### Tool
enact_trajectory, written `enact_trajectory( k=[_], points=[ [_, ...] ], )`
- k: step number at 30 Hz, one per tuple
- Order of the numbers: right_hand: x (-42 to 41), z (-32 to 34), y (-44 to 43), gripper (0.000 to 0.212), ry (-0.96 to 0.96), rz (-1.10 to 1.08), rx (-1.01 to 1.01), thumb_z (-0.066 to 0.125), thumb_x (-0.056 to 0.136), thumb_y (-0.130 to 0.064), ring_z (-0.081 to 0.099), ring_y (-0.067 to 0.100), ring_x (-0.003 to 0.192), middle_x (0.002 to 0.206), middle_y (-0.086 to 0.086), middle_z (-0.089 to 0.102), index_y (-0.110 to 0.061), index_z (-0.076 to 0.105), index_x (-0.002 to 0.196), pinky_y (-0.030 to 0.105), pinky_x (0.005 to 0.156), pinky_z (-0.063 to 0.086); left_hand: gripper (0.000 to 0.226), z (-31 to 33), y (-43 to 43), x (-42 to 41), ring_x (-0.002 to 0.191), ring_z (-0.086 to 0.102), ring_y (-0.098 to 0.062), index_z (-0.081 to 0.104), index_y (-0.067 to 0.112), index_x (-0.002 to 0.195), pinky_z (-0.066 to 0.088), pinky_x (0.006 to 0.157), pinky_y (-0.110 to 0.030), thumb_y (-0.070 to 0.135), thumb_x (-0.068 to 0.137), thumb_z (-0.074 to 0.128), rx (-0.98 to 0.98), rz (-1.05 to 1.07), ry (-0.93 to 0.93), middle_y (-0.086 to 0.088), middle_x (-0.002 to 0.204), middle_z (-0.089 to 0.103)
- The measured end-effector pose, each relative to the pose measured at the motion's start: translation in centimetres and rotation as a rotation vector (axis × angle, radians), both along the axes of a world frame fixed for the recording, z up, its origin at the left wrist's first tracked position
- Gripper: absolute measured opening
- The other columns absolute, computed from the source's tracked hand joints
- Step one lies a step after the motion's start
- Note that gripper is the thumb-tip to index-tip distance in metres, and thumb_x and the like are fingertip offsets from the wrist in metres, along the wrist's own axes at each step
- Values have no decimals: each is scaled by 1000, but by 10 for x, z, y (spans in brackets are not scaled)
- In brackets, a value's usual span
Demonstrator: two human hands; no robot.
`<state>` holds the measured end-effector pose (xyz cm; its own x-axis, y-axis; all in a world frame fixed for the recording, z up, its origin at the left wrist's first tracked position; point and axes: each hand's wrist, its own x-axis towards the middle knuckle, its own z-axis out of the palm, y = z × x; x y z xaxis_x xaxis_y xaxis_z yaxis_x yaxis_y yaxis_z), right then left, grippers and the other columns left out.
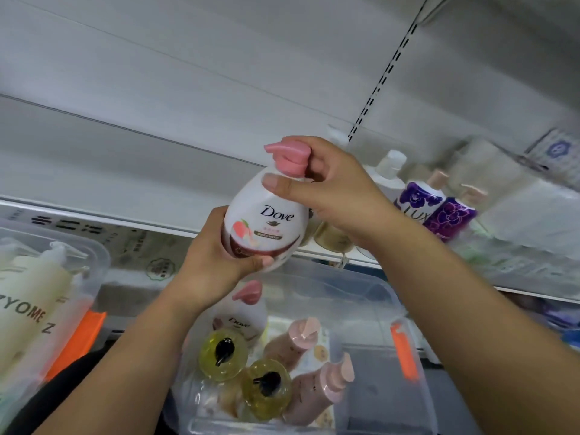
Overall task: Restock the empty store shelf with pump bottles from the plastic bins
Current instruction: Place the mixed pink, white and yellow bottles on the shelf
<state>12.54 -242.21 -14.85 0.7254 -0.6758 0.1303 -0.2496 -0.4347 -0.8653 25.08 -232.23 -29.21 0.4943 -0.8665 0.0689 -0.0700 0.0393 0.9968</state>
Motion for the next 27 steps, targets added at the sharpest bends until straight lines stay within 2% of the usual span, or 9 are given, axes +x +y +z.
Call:
enact_trajectory(
  k=[4, 6, 9, 12, 14, 16, 17, 22, 27],
  points=[
    [27, -23, -7, 78, 59, 84, -49, 92, 71, -14, 67, 19, 105, 118, 2, 63, -49, 52, 129, 42, 89, 61, 77, -3, 0, 15, 98, 66, -1, 50, 23, 127, 55, 79, -16, 4, 64, 90, -59, 39, 67, 10, 108, 68],
    [39, -34, -13, 83, 95, 79, -148, 94, 68, -20, 67, 13, 102, 113, -3, 65, -49, 48, 131, 39, 90, 60, 78, -7, -4, 22, 97, 66, 0, 51, 24, 126, 54, 79, -15, 4, 63, 90, -62, 80, 71, 10, 108, 68],
    [58, -46, -23, 81, 96, 58, -224, 95, 65, -24, 63, 3, 98, 110, -13, 63, -50, 49, 126, 24, 88, 56, 75, -10, -13, 35, 89, 62, 7, 52, 28, 122, 44, 68, -4, 13, 61, 91, 5, 210, -50, 18, 101, 66],
    [79, -63, -39, 82, 53, -2, -231, 95, 63, -25, 57, -5, 97, 112, -17, 58, -37, 50, 131, 15, 85, 48, 66, -19, -22, 49, 96, 58, -9, 51, 20, 126, 46, 75, -24, 23, 70, 86, 114, 324, -249, 14, 107, 61],
    [92, -75, -51, 85, 70, -40, -227, 95, 62, -27, 56, -6, 98, 112, -20, 57, -27, 50, 134, 15, 86, 47, 71, -34, -28, 55, 115, 54, -23, 49, 14, 130, 46, 92, -38, 34, 72, 84, 293, 301, -439, 2, 122, 59],
    [100, -85, -63, 85, 126, -45, -229, 95, 62, -28, 58, 3, 100, 112, -16, 57, -26, 49, 134, 23, 90, 50, 82, -45, -31, 58, 141, 32, -32, 42, 9, 139, 29, 114, -47, 49, 76, 78, 540, 230, -628, -11, 147, 44],
    [102, -89, -68, 84, 144, -38, -221, 94, 63, -28, 59, 7, 101, 112, -14, 58, -27, 49, 134, 27, 91, 51, 84, -46, -32, 59, 148, 18, -32, 37, 9, 143, 20, 119, -49, 52, 80, 73, 621, 203, -666, -11, 156, 32],
    [99, -101, -82, 90, 124, -63, -141, 92, 63, -36, 62, 8, 103, 109, -14, 59, -29, 44, 138, 36, 97, 54, 85, -45, -36, 66, 152, -6, -29, 28, 13, 150, 9, 120, -54, 59, 87, 62, 747, 100, -686, -8, 165, 2],
    [99, -100, -86, 95, 197, -60, -148, 88, 61, -43, 60, 14, 110, 115, -13, 56, -31, 38, 141, 43, 101, 52, 86, -45, -37, 65, 151, -13, -28, 24, 15, 152, 5, 120, -56, 57, 88, 62, 782, 65, -680, -7, 165, -7]
  ],
)
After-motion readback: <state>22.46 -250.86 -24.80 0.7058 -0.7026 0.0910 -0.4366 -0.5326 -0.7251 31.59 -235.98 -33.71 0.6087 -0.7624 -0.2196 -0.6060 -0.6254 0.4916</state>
